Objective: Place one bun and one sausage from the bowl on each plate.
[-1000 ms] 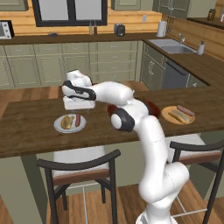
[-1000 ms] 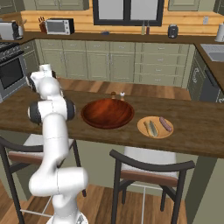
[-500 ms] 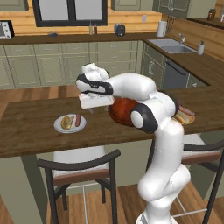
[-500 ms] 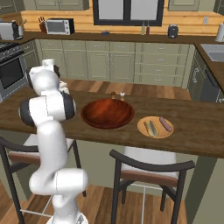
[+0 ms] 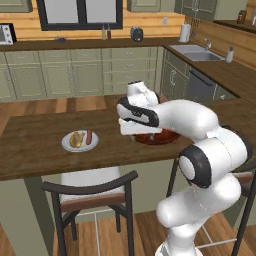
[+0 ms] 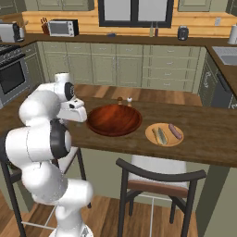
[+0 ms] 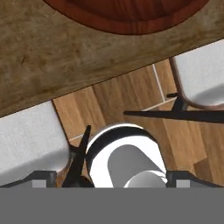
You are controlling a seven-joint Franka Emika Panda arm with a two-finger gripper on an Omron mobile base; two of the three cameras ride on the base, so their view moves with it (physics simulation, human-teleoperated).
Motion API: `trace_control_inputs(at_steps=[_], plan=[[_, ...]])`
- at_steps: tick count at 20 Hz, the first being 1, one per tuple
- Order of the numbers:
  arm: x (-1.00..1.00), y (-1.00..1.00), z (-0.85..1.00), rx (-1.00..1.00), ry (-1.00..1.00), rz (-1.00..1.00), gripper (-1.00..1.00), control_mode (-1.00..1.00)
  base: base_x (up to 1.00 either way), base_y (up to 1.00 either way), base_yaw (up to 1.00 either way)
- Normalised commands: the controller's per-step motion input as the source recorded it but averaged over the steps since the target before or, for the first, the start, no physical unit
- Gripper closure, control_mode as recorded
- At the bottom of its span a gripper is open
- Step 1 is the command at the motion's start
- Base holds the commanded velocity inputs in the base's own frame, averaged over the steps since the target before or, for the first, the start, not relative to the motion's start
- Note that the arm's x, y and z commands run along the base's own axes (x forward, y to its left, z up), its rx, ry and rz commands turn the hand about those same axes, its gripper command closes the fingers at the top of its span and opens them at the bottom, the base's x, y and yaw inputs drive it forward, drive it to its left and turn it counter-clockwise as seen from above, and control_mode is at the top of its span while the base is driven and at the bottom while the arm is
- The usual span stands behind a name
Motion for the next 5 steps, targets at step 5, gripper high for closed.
trace_control_inputs(at_steps=[5], plan=[[-1.00,-0.57,0.00,0.13,-0.11,0.00,-1.00,-1.00,0.00,0.00,0.00]])
